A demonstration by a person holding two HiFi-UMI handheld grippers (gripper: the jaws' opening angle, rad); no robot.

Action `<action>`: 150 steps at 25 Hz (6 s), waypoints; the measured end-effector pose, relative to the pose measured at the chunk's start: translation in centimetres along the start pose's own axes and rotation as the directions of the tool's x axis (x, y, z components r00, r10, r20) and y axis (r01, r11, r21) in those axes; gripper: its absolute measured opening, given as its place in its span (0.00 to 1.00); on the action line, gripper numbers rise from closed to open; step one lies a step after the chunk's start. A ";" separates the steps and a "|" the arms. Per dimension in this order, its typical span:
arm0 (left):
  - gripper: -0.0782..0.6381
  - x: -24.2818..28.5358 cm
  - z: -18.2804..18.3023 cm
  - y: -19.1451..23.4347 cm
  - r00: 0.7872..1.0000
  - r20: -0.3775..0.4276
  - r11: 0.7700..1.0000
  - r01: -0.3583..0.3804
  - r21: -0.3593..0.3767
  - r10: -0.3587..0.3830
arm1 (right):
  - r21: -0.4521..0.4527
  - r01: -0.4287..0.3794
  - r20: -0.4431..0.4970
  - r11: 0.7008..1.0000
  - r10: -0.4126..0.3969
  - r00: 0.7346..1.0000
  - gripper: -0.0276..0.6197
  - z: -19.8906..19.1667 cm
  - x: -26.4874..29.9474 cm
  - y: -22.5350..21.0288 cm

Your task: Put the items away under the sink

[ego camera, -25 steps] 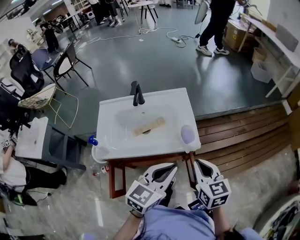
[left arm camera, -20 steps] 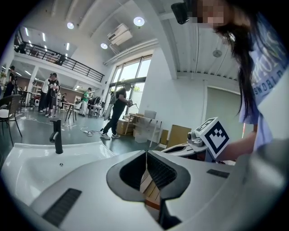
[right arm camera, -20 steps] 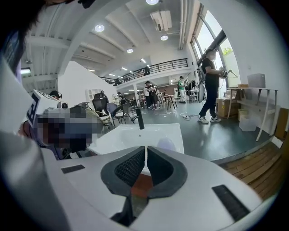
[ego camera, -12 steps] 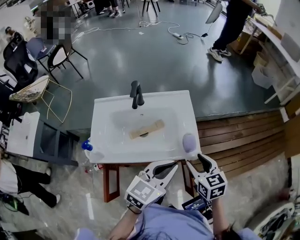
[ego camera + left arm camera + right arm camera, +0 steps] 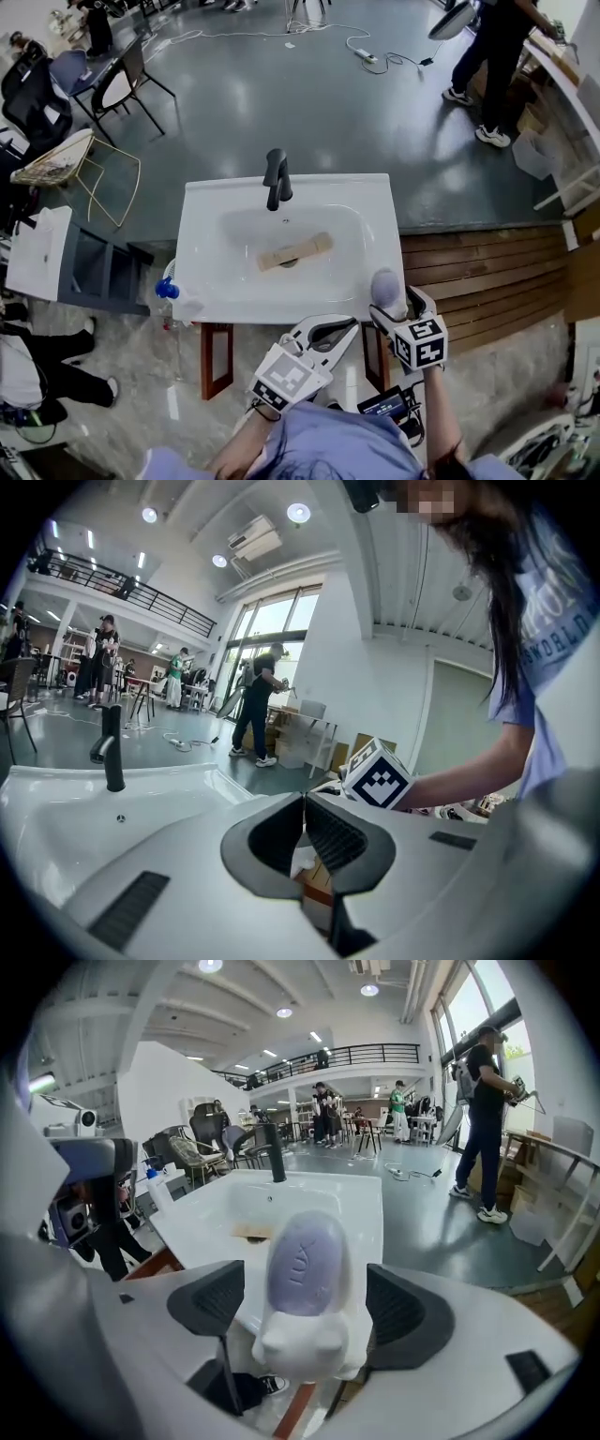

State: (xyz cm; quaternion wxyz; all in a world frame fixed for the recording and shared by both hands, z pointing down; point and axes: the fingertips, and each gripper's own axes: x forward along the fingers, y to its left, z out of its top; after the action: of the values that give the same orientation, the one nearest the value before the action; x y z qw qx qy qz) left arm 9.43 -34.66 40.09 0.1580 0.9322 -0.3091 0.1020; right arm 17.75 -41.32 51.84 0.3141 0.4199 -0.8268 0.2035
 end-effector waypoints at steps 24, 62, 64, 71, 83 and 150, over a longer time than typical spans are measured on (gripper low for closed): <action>0.13 1.0 -1.3 2.1 1.000 -0.018 0.999 -0.022 -0.037 0.022 | 0.054 0.083 -0.160 0.995 -0.073 0.984 0.73 -1.5 6.9 -1.0; 0.13 -4.2 -2.5 -3.5 0.990 -0.012 0.990 -0.142 -0.005 0.142 | -0.013 -0.033 -0.118 0.999 0.031 0.992 0.73 -3.8 -5.6 4.8; 0.13 -4.6 -2.8 -4.4 0.989 -0.016 0.989 -0.147 0.000 0.147 | -0.025 -0.036 -0.103 0.999 0.034 0.994 0.73 -3.8 -6.6 5.4; 0.13 -6.9 -3.9 -7.5 0.985 -0.026 0.985 -0.173 0.005 0.173 | -0.063 -0.050 -0.072 0.997 0.046 0.996 0.73 -4.5 -9.8 7.6; 0.13 -11.5 -6.1 -15.3 0.980 -0.012 0.979 -0.201 0.017 0.201 | -0.095 -0.054 -0.031 0.994 0.051 0.998 0.72 -8.3 -15.7 11.8; 0.13 -21.7 -22.8 -8.9 0.951 -0.062 0.952 -0.304 -0.027 0.302 | -0.188 -0.177 -0.094 0.966 0.161 0.982 0.72 -15.4 -0.9 25.4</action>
State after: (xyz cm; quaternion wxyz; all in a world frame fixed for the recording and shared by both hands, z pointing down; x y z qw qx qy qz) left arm -4.37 -7.92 52.91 0.1659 0.8675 -0.4456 0.1460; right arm 2.68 -17.25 60.50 0.3673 0.3067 -0.8628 0.1633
